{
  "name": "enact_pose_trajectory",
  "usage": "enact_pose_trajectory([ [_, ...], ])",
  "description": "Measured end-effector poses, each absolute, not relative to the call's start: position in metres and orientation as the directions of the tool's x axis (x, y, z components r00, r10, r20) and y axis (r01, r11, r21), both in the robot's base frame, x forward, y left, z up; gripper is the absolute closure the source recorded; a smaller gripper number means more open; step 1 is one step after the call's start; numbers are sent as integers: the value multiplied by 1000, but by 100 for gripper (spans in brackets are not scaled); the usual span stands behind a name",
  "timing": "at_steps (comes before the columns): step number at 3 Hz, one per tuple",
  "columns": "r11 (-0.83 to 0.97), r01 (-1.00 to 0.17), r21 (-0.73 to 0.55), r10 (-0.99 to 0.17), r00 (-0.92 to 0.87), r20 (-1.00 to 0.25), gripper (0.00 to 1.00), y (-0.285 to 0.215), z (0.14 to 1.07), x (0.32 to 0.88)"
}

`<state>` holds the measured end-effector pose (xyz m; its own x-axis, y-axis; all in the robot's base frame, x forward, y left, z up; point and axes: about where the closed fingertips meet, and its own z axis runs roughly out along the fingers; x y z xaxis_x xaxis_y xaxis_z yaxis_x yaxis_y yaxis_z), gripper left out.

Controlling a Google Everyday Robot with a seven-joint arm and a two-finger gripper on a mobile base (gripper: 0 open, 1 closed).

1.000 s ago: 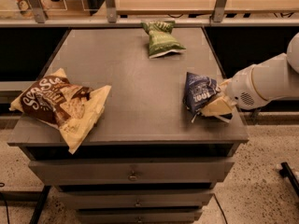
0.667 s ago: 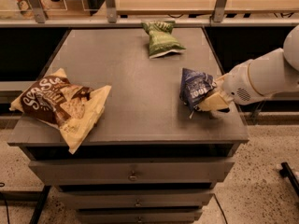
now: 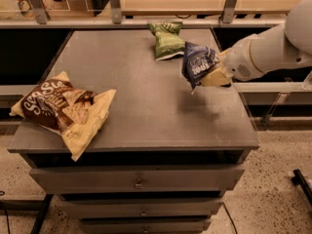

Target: Move blue chip bag near green jalapeno chip bag

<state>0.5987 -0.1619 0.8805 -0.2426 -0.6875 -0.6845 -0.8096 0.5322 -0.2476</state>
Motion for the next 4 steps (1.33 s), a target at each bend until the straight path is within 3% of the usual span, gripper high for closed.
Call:
enact_pose_trajectory([
  [1,535,-801,-268,-694,-236,-680,100,-164,877,650],
  [2,530,-804,-268,-697,-234,-677,82,-157,869,698],
  [4,549,-798,-248,-661,-233,-713,36,-144,865,742],
])
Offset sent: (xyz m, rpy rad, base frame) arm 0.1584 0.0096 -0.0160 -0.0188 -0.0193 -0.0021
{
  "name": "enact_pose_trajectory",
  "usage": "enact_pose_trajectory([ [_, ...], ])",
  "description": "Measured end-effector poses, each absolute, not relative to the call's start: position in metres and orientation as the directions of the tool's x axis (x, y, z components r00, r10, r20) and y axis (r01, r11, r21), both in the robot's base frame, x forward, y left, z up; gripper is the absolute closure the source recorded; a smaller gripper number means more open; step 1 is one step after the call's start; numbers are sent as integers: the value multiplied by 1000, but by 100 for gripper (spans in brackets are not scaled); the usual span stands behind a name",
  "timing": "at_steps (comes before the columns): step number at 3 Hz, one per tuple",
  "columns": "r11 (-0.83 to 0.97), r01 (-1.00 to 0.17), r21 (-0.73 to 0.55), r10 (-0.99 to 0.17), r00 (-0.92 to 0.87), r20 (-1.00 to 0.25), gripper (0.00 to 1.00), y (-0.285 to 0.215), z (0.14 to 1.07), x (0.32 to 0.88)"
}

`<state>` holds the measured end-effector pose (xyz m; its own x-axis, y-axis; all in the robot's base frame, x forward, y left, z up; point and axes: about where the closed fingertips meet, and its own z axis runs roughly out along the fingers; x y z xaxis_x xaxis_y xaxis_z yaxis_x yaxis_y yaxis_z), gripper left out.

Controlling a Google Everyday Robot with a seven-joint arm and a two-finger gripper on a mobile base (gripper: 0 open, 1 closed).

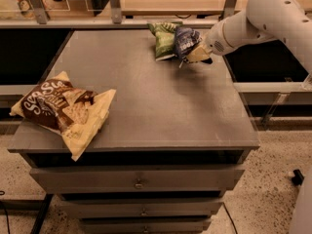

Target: Move blue chip bag near green jalapeno chip bag

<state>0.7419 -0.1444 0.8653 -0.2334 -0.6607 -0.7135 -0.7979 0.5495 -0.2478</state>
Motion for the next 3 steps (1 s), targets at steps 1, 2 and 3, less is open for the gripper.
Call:
enact_pose_trajectory([
  [1,547,-800,-246,-661,-233,-713,13,-142,864,742],
  [2,545,-802,-243,-661,-233,-713,0,-140,861,743],
  [3,545,-803,-243,-661,-233,-713,0,-140,861,743],
])
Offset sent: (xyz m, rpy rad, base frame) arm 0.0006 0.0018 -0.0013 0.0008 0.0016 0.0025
